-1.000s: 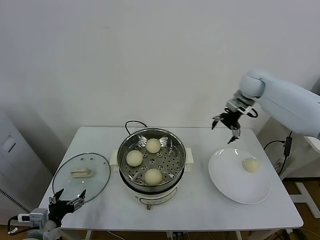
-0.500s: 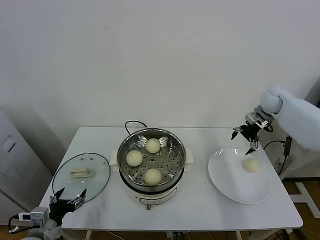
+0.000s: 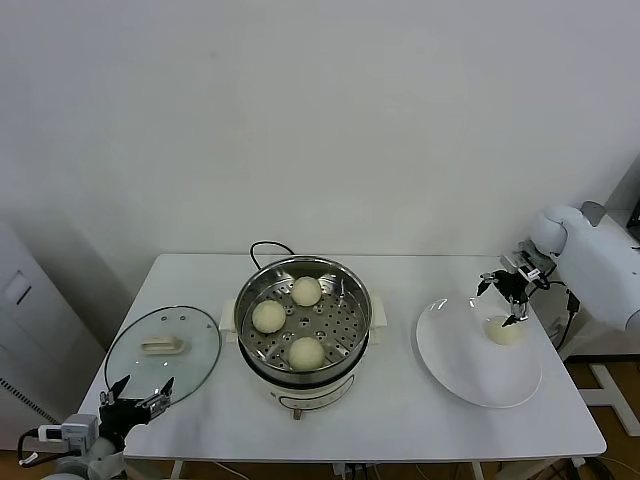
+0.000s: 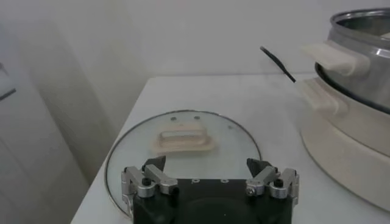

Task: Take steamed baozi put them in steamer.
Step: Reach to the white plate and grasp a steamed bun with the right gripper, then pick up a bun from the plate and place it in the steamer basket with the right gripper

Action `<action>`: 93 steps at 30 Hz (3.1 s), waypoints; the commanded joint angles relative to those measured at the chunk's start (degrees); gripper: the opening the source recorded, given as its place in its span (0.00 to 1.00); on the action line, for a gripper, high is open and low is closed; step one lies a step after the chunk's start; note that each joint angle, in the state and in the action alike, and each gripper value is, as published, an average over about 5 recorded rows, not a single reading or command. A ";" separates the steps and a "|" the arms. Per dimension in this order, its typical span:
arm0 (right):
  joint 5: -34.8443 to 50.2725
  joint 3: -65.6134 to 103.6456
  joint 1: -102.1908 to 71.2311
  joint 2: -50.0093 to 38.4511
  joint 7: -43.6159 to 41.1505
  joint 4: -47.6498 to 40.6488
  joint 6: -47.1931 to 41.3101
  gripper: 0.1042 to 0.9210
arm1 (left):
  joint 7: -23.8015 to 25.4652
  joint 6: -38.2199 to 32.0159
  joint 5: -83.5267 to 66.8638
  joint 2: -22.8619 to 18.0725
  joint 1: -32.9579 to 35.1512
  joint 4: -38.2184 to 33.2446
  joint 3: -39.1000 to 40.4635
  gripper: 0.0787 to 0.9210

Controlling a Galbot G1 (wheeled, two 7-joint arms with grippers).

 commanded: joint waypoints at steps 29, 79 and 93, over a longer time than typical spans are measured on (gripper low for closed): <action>-13.98 13.23 -7.89 2.16 6.17 -7.53 0.07 0.76 | 0.02 0.07 0.61 0.33 -0.02 -0.07 0.78 0.88; 47.85 -54.09 47.05 -10.18 12.76 45.22 -39.71 0.39 | -0.59 0.74 1.69 -0.92 1.09 -1.79 0.18 0.88; 67.49 -55.04 49.40 3.72 30.27 55.06 -54.74 0.39 | -0.57 0.59 1.62 -1.11 1.04 -2.14 0.34 0.88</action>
